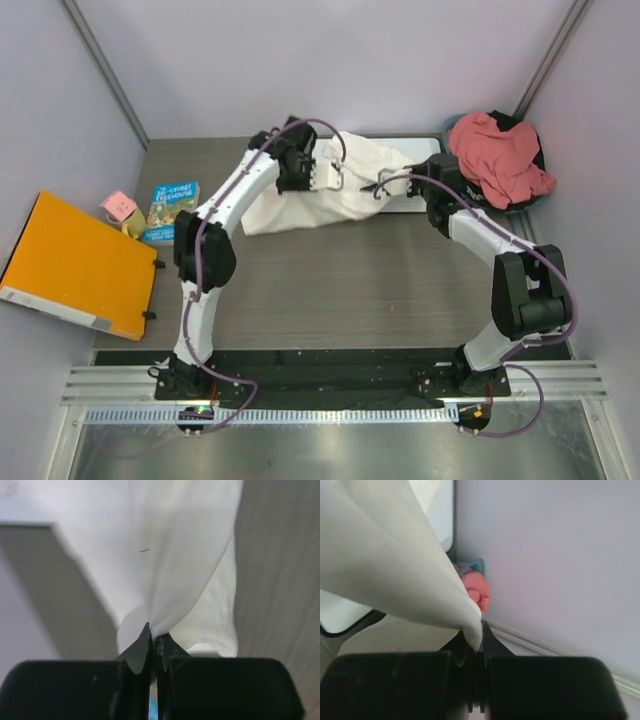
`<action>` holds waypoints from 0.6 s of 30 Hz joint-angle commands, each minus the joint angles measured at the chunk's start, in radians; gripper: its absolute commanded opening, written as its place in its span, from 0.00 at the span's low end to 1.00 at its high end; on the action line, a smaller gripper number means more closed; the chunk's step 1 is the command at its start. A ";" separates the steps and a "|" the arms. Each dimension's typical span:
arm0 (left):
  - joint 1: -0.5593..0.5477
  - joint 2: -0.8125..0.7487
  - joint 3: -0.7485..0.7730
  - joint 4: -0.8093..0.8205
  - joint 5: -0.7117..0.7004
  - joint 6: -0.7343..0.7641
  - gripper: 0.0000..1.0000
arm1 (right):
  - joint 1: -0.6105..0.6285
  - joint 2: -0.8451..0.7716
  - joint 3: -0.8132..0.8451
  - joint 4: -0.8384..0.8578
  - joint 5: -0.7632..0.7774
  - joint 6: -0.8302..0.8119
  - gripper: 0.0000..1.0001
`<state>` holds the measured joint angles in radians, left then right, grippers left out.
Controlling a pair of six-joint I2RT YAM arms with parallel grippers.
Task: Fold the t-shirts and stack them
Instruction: Fold the flattened tshirt in 1/3 of the way
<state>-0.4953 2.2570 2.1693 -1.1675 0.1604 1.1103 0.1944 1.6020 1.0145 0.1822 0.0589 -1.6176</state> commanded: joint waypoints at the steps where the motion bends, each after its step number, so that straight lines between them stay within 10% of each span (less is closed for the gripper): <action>1: 0.024 -0.299 -0.023 0.296 -0.459 0.124 0.00 | -0.009 -0.007 0.133 0.279 0.071 -0.007 0.01; 8: 0.073 -0.419 -0.075 0.656 -0.703 0.295 0.00 | -0.003 0.075 0.271 0.531 0.105 -0.034 0.01; 18: 0.103 -0.839 -0.474 0.423 -0.561 0.203 0.00 | -0.015 -0.347 0.153 -0.114 -0.125 -0.021 0.01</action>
<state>-0.4259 1.6279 1.7737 -0.6003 -0.3985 1.3727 0.2077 1.4960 1.1912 0.3481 0.0063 -1.6466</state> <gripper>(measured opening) 0.014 0.050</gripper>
